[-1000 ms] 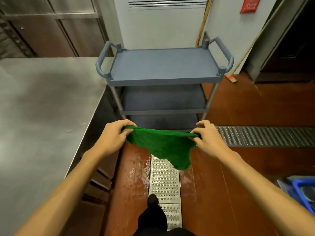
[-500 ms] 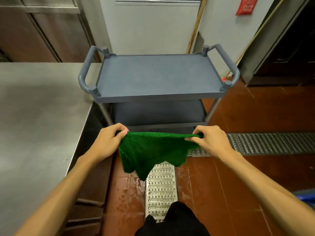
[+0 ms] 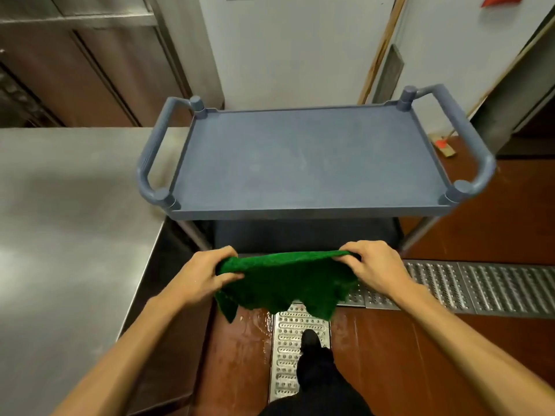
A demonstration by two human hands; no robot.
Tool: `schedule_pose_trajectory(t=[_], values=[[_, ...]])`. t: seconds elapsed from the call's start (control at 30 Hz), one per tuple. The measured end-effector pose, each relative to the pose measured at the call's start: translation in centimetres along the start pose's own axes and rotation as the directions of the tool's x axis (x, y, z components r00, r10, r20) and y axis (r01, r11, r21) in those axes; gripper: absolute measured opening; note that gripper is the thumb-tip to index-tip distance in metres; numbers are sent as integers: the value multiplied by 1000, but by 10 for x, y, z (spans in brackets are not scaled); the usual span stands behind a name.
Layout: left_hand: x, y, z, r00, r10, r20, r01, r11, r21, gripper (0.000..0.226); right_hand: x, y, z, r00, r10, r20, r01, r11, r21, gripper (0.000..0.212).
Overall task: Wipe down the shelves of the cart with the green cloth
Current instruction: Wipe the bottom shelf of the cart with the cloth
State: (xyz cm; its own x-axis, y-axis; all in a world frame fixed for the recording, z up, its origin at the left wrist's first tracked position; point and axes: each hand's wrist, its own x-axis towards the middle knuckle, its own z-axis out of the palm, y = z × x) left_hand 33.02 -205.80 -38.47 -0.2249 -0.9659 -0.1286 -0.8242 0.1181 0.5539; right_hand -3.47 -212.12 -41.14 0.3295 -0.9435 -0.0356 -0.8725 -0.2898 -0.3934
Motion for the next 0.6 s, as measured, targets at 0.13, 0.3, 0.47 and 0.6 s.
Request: schedule_pose_trajectory(t=[0.13, 0.3, 0.47, 0.6], values=[[34, -10, 5, 994, -108, -2, 108, 994, 11, 28, 42, 14, 11, 980, 60, 190, -108, 961, 253, 12], [63, -29, 19, 962, -271, -33, 269, 960, -73, 24, 76, 27, 28, 949, 101, 299, -225, 881, 416, 15], [93, -67, 45, 931, -358, -74, 328, 906, -267, 17, 105, 31, 60, 921, 136, 366, -343, 728, 594, 30], [135, -110, 81, 884, -411, -222, 287, 853, -436, 17, 141, 34, 104, 921, 194, 336, -383, 602, 701, 43]])
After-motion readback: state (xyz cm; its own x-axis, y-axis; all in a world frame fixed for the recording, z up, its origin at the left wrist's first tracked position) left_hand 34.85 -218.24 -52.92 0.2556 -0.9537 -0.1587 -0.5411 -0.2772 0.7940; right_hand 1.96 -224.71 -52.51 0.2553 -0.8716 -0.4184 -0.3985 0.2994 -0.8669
